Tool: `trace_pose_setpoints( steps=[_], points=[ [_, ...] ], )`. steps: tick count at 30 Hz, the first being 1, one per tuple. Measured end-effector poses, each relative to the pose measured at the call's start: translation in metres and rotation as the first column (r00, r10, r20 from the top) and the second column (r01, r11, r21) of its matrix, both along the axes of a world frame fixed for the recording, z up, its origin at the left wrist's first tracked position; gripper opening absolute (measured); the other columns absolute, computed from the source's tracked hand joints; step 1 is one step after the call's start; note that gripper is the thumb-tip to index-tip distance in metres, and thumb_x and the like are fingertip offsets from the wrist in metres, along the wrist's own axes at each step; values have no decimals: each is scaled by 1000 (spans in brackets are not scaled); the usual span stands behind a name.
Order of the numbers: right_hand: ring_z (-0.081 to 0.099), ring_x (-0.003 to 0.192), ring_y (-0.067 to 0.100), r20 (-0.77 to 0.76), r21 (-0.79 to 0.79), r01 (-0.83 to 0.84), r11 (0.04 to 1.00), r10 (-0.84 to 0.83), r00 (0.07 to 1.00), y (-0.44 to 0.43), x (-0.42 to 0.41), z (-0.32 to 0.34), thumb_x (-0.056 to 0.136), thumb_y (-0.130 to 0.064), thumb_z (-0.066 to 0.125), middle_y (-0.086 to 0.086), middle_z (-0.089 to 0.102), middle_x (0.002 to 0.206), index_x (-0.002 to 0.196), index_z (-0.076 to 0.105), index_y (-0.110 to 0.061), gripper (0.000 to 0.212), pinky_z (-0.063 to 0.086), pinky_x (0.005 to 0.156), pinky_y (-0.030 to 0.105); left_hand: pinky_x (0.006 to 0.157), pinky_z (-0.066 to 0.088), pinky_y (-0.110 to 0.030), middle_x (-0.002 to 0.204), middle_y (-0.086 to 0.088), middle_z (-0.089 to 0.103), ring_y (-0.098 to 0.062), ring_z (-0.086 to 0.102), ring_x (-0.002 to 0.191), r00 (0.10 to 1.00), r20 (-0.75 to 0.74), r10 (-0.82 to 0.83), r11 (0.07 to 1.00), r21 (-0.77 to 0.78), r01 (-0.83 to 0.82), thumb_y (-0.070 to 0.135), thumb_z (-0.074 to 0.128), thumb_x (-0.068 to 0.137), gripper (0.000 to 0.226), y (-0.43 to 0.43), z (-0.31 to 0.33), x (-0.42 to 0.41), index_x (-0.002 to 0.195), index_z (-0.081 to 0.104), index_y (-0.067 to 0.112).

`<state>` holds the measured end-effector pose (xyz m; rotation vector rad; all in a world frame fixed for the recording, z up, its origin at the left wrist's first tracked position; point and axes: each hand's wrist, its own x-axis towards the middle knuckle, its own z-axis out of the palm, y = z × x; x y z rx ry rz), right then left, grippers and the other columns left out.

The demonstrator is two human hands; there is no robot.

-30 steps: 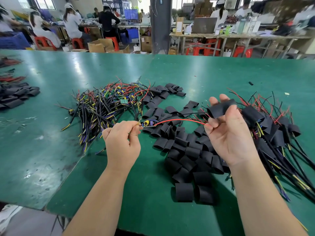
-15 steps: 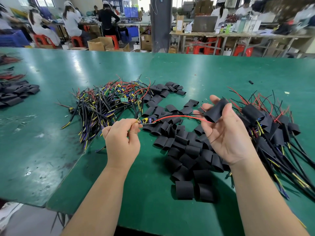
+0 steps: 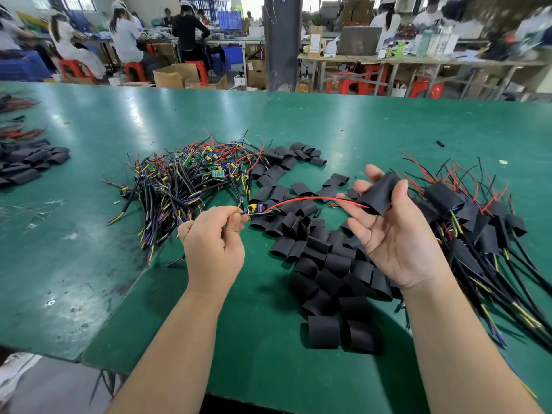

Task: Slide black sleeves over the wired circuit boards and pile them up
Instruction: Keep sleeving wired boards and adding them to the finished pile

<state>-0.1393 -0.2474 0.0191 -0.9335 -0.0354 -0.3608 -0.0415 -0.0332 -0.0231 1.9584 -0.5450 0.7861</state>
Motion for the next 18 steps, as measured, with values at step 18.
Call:
trace_pose_setpoints(
  steps=[18],
  points=[
    [60,59,6,-26,29,-5,1000,5,1000,29,15,-16,79,-23,57,-1,73,104,101,58,-19,22,47,58,15,73,32,-33,74,7,66,-12,52,60,986,147,-76,995,68,66,17,55,90,16,-29,-8,-11,86,70,12]
  ],
)
